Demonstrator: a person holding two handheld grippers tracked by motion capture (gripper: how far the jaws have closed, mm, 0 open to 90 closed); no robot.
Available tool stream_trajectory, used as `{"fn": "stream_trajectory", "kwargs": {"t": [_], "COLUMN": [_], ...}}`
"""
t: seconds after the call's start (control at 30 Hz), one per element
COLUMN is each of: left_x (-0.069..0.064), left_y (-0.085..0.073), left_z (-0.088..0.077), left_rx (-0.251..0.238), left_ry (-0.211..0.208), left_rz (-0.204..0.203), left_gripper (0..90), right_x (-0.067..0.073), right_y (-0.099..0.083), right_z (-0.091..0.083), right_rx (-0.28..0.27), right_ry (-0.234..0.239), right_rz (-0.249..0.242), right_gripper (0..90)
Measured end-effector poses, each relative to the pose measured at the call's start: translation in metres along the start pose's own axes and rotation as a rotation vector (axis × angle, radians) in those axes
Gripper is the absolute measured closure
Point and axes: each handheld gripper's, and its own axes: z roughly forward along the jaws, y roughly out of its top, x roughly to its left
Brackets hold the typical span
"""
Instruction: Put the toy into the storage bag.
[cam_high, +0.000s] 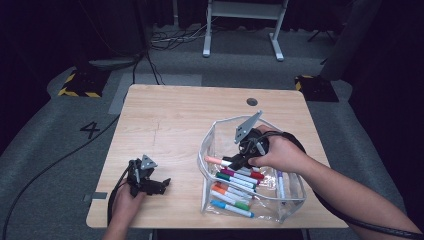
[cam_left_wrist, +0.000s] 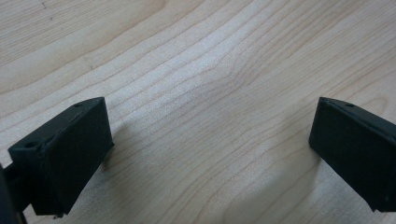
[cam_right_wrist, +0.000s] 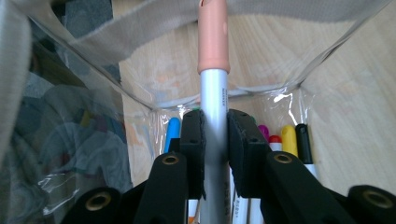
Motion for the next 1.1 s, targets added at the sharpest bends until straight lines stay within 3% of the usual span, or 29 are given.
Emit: {"fn": "stream_trajectory", "kwargs": {"t": [0.63, 1.03, 1.07, 1.1], "left_x": [0.0, 0.0, 0.0, 0.0], "left_y": [0.0, 0.0, 0.0, 0.0], "left_z": [0.0, 0.0, 0.0, 0.0], "left_rx": [0.0, 0.0, 0.0, 0.0], "left_ry": [0.0, 0.0, 0.0, 0.0], "left_rz": [0.0, 0.0, 0.0, 0.0], "left_gripper": [0.0, 0.0, 0.0, 0.0], "right_x": [-0.006, -0.008, -0.008, -0.008], "right_y": [-0.016, -0.023, -0.023, -0.024], "right_z": [0.046, 0.066, 0.067, 0.068], "right_rx": [0.179, 0.311, 0.314, 0.302], "right_ry": [0.053, 0.055, 0.046, 0.023], "right_rz": [0.051, 0.044, 0.041, 0.026], "right_gripper": [77.1, 76.8, 74.8, 62.7]}}
